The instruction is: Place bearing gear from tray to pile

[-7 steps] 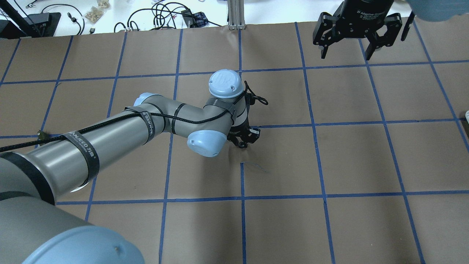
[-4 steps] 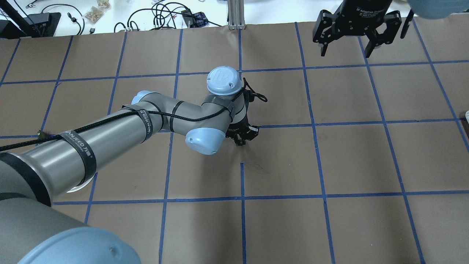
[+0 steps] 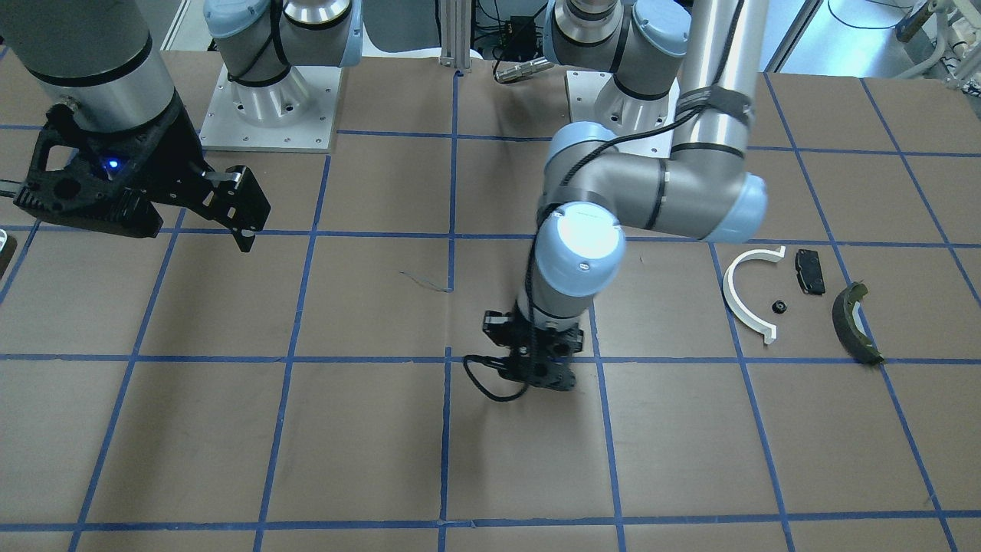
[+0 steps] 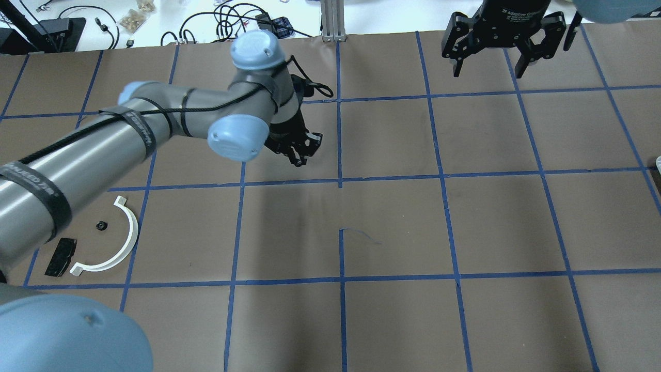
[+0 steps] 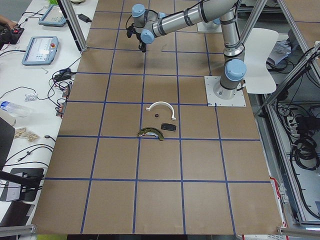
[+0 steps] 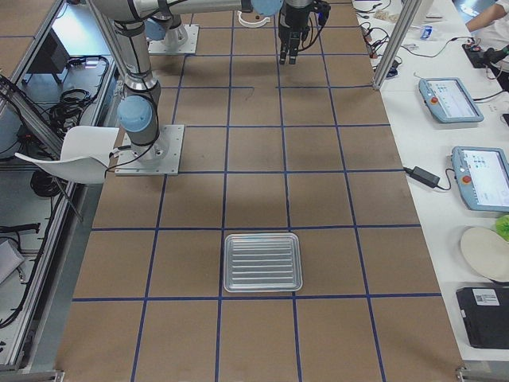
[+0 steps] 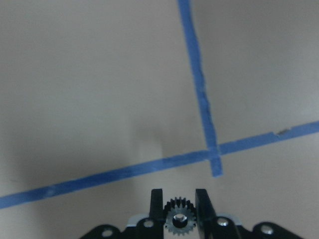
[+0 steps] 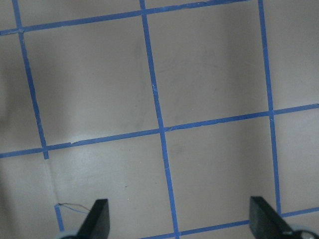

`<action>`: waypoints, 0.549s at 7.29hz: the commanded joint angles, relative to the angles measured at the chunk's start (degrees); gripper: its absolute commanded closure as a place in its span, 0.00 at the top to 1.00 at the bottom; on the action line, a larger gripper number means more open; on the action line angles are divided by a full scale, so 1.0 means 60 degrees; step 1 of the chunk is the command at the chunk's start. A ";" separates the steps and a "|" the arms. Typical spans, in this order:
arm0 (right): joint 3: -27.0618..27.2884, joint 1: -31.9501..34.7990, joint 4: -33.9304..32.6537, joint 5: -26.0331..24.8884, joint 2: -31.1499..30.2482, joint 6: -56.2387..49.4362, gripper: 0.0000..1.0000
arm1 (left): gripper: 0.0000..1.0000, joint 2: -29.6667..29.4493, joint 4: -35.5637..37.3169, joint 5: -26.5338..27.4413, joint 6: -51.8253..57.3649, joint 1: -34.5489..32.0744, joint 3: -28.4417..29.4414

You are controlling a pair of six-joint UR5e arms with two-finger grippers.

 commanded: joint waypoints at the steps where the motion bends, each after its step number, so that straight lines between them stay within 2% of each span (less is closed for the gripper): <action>1: -0.0188 -0.0009 0.0013 0.0052 0.0124 -0.0017 1.00 | 0.00 0.0226 -0.2557 0.0764 0.2515 0.2249 0.1502; 3: -0.0188 -0.0009 0.0043 0.0081 0.0110 0.0026 1.00 | 0.00 0.0299 -0.2580 0.1570 0.4367 0.4316 0.1522; 4: -0.0174 0.0005 0.0101 0.0081 0.0110 0.0085 1.00 | 0.00 0.0256 -0.2580 0.1515 0.5216 0.5239 0.1464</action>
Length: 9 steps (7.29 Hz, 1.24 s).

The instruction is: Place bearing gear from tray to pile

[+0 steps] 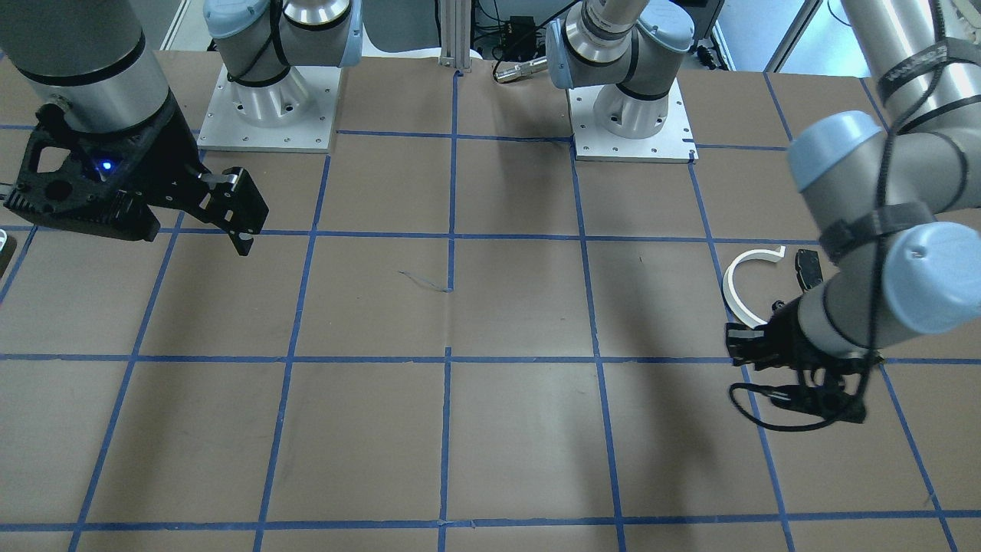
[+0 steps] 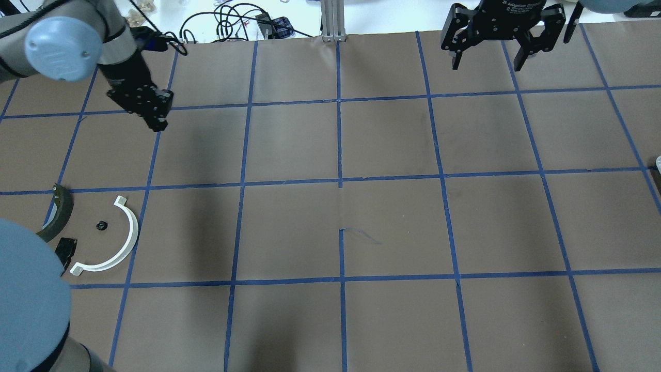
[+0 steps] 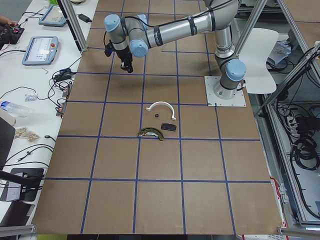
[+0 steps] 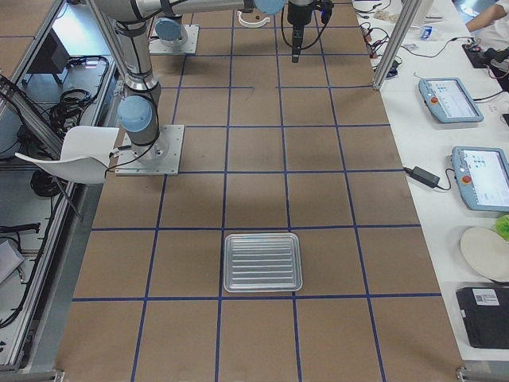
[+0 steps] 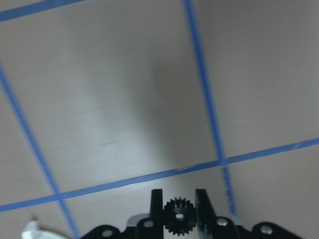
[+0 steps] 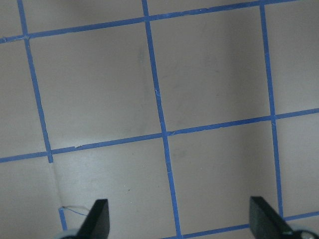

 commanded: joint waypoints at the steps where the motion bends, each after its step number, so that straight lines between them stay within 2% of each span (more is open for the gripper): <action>1: 0.0021 0.0027 0.0053 0.0025 -0.0014 0.0074 1.00 | 0.00 -0.0014 0.0107 0.0172 0.1838 0.1729 -0.0102; 4: 0.0036 0.0013 0.0068 -0.0048 0.0015 0.0074 1.00 | 0.00 -0.0146 0.0211 0.0172 0.2840 0.2801 -0.0700; 6: 0.0094 0.0013 0.0039 0.0025 0.0030 -0.0013 1.00 | 0.00 -0.0248 0.1290 0.0158 0.3193 0.3154 -0.1532; 7: 0.0065 0.0013 0.0009 0.0373 0.0030 0.0044 1.00 | 0.00 -0.0175 0.2368 0.0187 0.3222 0.3169 -0.2249; 8: 0.0007 -0.0002 0.0081 0.0986 0.0045 -0.0086 1.00 | 0.00 -0.0044 0.2857 0.0158 0.3194 0.3170 -0.2908; 9: 0.0021 -0.0002 0.0010 0.0658 0.0030 -0.0406 1.00 | 0.00 0.0001 0.3167 0.0187 0.3222 0.3155 -0.3292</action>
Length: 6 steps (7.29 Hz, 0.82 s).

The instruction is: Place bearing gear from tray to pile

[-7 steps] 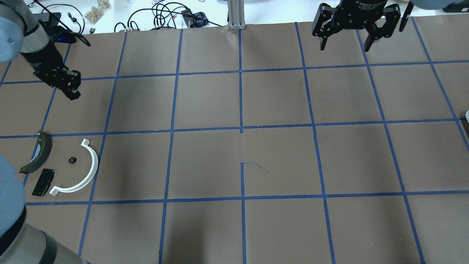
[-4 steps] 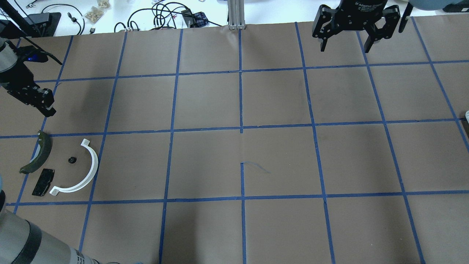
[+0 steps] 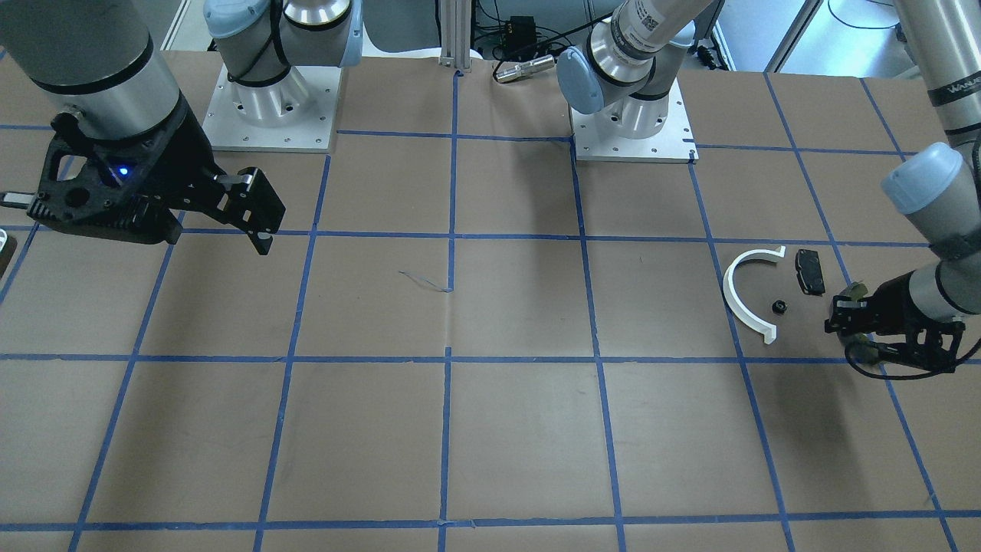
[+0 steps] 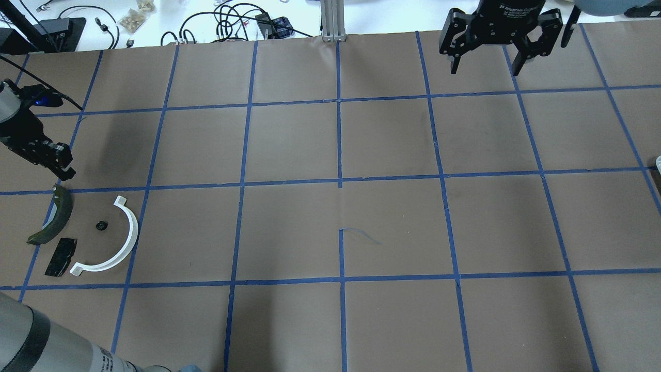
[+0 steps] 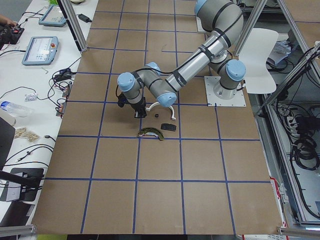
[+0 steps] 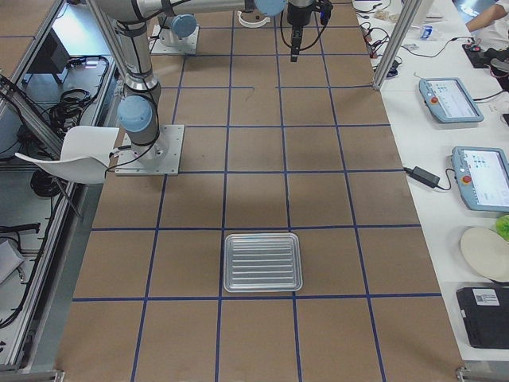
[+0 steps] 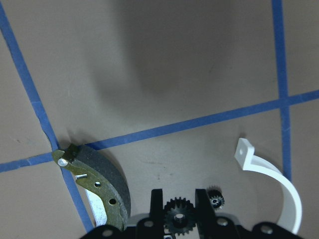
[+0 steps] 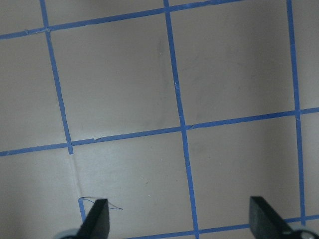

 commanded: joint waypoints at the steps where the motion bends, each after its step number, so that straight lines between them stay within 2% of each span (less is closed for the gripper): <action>1: 0.0035 -0.0006 -0.0022 -0.0131 -0.0019 -0.0277 1.00 | 0.00 0.0066 0.0570 0.0015 0.0065 0.0044 -0.0668; 6: 0.0079 -0.0006 -0.0036 -0.0088 -0.0019 -0.0292 1.00 | 0.00 -0.0022 0.0659 0.0001 0.0124 0.0176 -0.1211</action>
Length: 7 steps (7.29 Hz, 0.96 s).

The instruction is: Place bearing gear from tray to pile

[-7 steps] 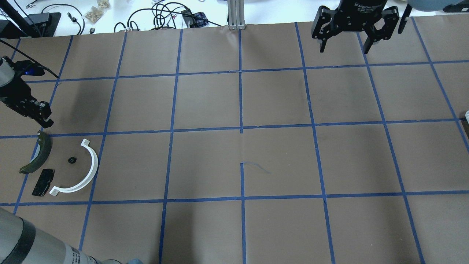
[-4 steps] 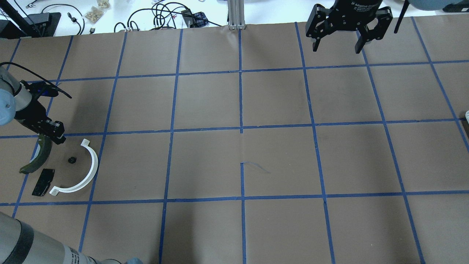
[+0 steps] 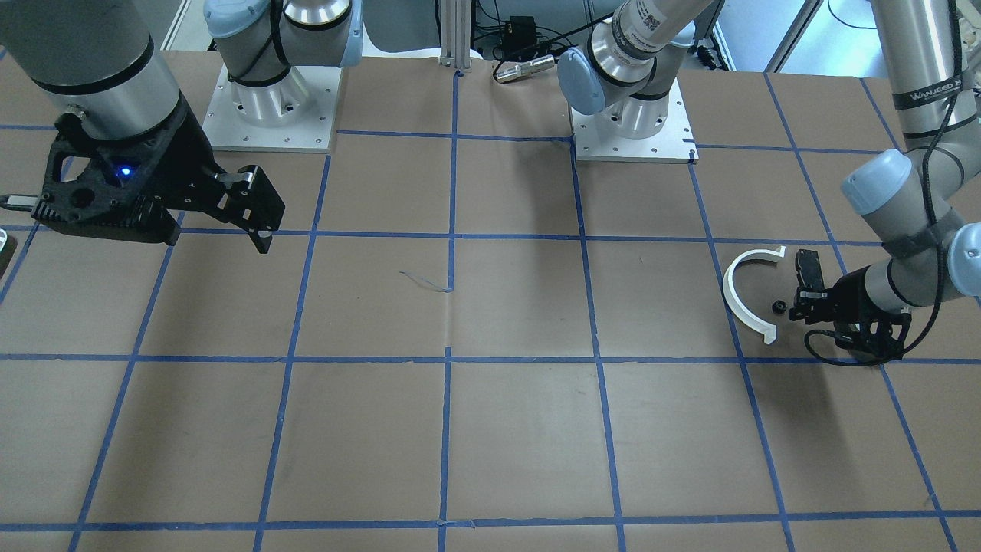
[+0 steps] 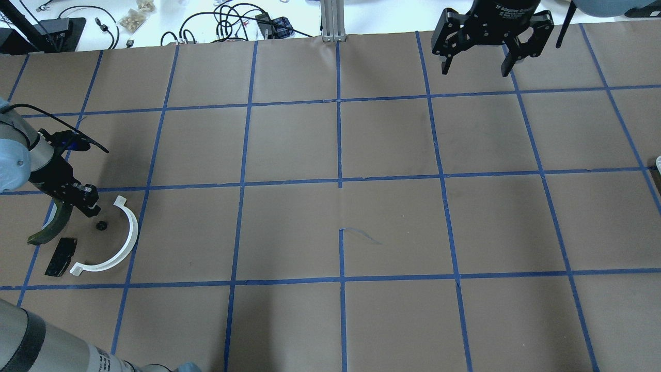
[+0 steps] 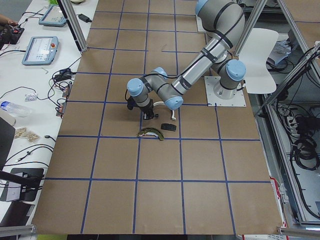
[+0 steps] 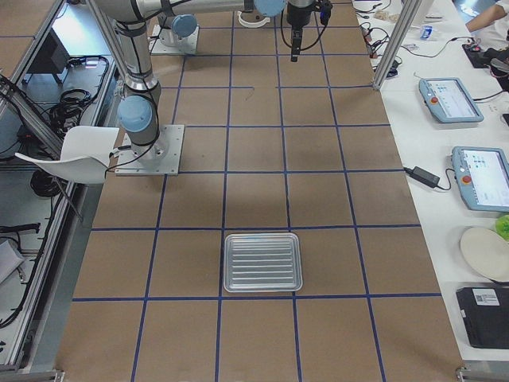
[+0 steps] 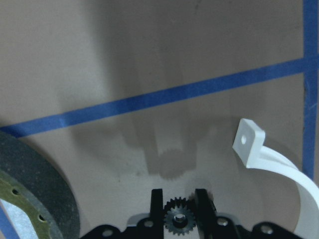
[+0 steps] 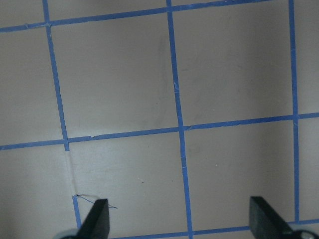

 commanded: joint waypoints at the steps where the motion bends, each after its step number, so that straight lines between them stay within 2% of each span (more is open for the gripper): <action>1: 0.0005 0.0000 0.0000 0.0006 0.0004 -0.0001 1.00 | 0.00 -0.0063 0.0123 0.0016 0.0007 0.0030 -0.0044; 3: 0.0020 0.0000 0.0000 0.0035 -0.0011 -0.0001 1.00 | 0.00 -0.0092 0.0241 0.0074 0.0066 0.0030 -0.0058; 4: 0.0020 0.0000 0.0000 0.0064 -0.0011 -0.0001 1.00 | 0.00 -0.0121 0.0299 0.0509 0.0211 0.0059 -0.0029; 5: 0.0020 0.0000 0.0000 0.0065 -0.0011 -0.0001 1.00 | 0.03 -0.0122 0.0386 0.0543 0.0256 0.0045 -0.0043; 6: 0.0020 0.0000 0.0000 0.0079 0.0004 -0.0001 1.00 | 0.18 -0.0122 0.0387 0.0543 0.0256 0.0045 -0.0058; 7: 0.0020 0.0000 0.0000 0.0079 -0.0011 -0.0001 1.00 | 0.18 -0.0093 0.0358 0.0529 0.0256 0.0045 -0.0073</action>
